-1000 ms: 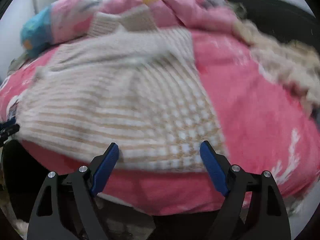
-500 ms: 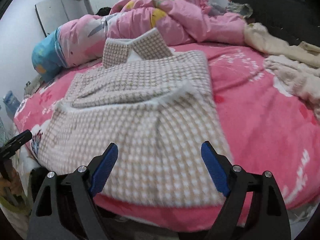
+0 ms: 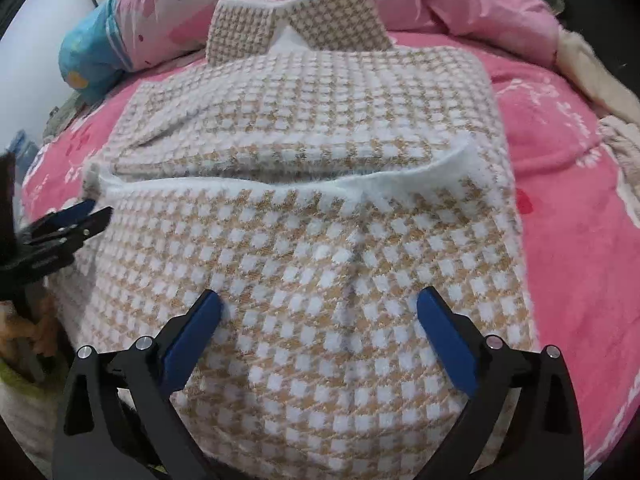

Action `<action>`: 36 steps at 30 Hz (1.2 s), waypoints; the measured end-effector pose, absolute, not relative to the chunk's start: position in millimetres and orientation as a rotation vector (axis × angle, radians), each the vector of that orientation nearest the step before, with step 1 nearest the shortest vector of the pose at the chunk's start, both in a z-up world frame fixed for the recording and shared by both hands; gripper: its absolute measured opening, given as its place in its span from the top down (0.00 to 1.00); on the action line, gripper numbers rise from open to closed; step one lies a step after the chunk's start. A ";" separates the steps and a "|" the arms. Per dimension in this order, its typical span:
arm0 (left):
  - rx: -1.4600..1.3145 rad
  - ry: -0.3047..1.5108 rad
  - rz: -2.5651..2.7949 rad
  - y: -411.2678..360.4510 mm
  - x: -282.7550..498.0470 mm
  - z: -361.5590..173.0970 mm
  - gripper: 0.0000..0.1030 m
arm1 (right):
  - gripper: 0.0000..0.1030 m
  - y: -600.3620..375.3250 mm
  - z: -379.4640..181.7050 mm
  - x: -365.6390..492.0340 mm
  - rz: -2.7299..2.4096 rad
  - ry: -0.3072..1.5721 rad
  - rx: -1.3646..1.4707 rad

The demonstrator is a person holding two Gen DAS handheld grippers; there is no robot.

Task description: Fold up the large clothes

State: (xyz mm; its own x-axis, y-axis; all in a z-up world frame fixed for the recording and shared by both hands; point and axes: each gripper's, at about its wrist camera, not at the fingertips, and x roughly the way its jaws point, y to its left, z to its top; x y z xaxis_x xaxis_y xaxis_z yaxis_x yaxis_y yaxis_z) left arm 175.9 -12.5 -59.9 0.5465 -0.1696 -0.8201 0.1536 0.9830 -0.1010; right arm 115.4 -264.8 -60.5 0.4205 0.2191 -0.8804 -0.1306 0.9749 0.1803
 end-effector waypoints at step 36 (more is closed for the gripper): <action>-0.187 0.852 -0.520 -51.7 417.0 19.5 0.75 | 0.80 -287.1 13.9 344.3 0.409 0.962 0.289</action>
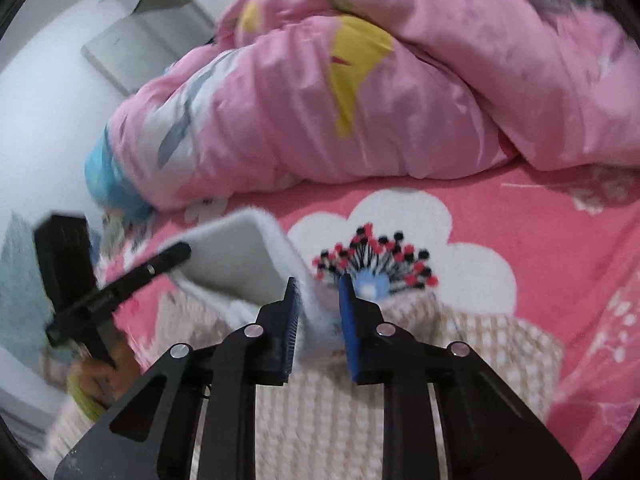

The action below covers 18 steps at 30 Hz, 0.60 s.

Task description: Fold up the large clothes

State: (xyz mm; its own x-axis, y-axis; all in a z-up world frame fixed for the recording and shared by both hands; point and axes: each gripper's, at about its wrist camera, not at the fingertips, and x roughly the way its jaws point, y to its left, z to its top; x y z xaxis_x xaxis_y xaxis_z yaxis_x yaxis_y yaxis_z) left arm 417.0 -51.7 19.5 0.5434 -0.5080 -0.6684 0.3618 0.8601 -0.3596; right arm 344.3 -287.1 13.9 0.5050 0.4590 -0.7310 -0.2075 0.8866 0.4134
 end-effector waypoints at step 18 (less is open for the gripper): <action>-0.082 0.909 -0.514 -38.6 331.2 -27.2 0.82 | 0.51 -212.7 38.0 319.7 0.534 0.916 0.074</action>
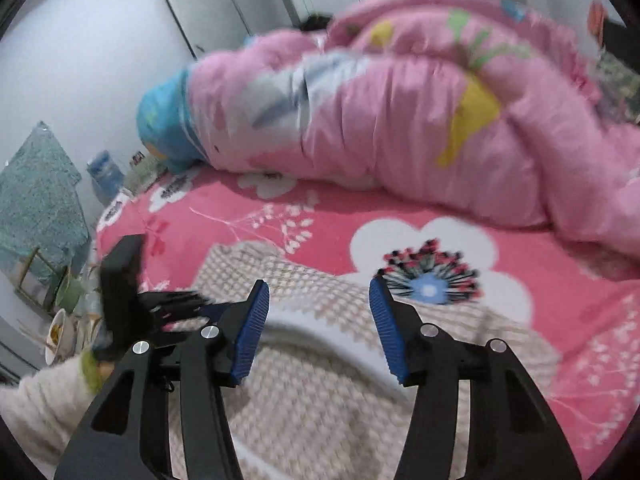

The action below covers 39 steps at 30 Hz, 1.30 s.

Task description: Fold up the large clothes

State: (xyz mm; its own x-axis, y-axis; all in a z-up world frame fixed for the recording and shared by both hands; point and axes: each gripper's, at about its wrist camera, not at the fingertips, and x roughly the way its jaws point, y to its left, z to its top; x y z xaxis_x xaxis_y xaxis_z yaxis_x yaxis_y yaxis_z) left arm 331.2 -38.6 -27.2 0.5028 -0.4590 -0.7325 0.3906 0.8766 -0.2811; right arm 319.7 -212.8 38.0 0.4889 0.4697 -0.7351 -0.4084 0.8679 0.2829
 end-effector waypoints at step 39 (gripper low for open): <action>0.006 0.892 -0.437 -38.5 336.5 -49.4 0.67 | 0.58 -289.7 -28.3 286.2 0.318 1.068 0.051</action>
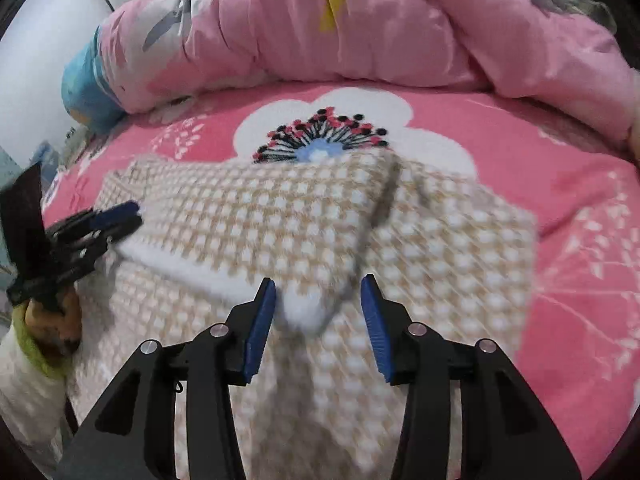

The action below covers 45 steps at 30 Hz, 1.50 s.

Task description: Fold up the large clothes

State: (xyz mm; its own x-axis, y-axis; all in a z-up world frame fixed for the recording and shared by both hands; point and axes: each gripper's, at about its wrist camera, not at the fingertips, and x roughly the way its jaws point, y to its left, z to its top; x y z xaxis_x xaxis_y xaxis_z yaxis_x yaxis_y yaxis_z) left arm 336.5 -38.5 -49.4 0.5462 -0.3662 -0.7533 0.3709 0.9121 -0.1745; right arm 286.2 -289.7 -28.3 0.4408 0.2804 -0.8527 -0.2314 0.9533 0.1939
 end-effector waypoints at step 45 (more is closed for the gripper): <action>-0.192 0.792 -0.274 69.6 106.2 -21.6 0.45 | 0.17 -206.8 -72.3 66.7 0.360 0.992 0.135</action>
